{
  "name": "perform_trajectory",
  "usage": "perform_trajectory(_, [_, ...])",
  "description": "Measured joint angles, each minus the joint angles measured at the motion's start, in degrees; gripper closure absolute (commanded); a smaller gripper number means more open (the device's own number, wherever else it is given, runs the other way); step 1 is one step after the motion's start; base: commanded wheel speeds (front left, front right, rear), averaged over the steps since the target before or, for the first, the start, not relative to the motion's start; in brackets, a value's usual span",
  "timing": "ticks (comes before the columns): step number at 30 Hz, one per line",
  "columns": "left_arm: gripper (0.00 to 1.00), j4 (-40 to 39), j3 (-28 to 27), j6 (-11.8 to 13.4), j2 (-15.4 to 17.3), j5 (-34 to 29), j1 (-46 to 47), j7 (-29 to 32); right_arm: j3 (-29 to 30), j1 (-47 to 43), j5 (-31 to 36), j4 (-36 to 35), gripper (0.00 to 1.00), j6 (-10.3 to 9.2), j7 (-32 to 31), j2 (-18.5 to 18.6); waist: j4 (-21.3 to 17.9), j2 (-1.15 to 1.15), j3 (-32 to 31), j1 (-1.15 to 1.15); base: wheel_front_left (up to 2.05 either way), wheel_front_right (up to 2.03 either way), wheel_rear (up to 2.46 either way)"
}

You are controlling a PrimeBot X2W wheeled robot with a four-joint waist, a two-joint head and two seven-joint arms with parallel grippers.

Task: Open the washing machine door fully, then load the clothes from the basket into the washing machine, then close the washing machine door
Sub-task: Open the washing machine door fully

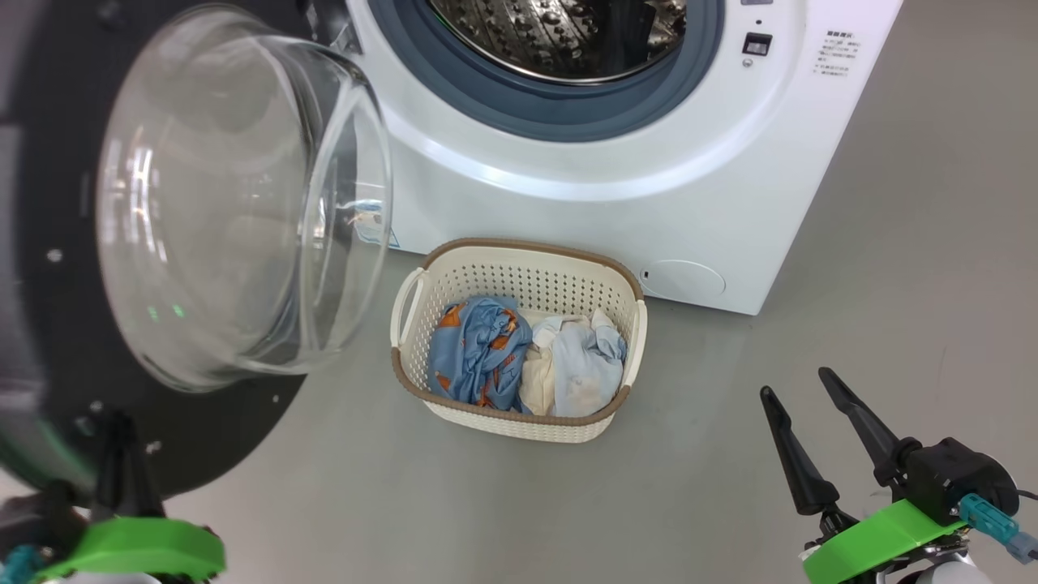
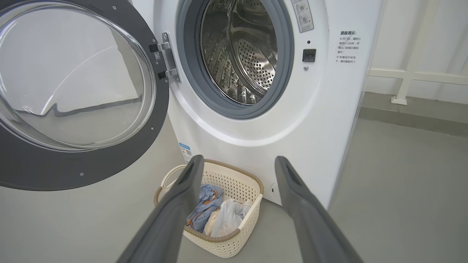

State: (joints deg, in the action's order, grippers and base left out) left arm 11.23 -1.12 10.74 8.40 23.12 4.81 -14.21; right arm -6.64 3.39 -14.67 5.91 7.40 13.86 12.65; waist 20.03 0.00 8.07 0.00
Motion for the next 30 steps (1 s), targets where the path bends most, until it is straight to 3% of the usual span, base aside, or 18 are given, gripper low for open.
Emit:
perform_trajectory(18, [1.00,6.9,-10.0,-2.3,1.5,-0.2,7.5,-0.3,1.8,0.2,0.0,-1.4,0.00,0.00,-1.2,1.2,-1.6,0.00,3.8,0.00,0.00,0.00,0.00])
perform_trajectory(30, [1.00,14.2,-18.8,-6.3,2.7,-3.2,14.1,-0.4,2.7,1.3,0.0,-2.3,0.00,0.00,-2.2,2.6,-2.4,0.00,6.4,0.00,0.00,0.00,0.00])
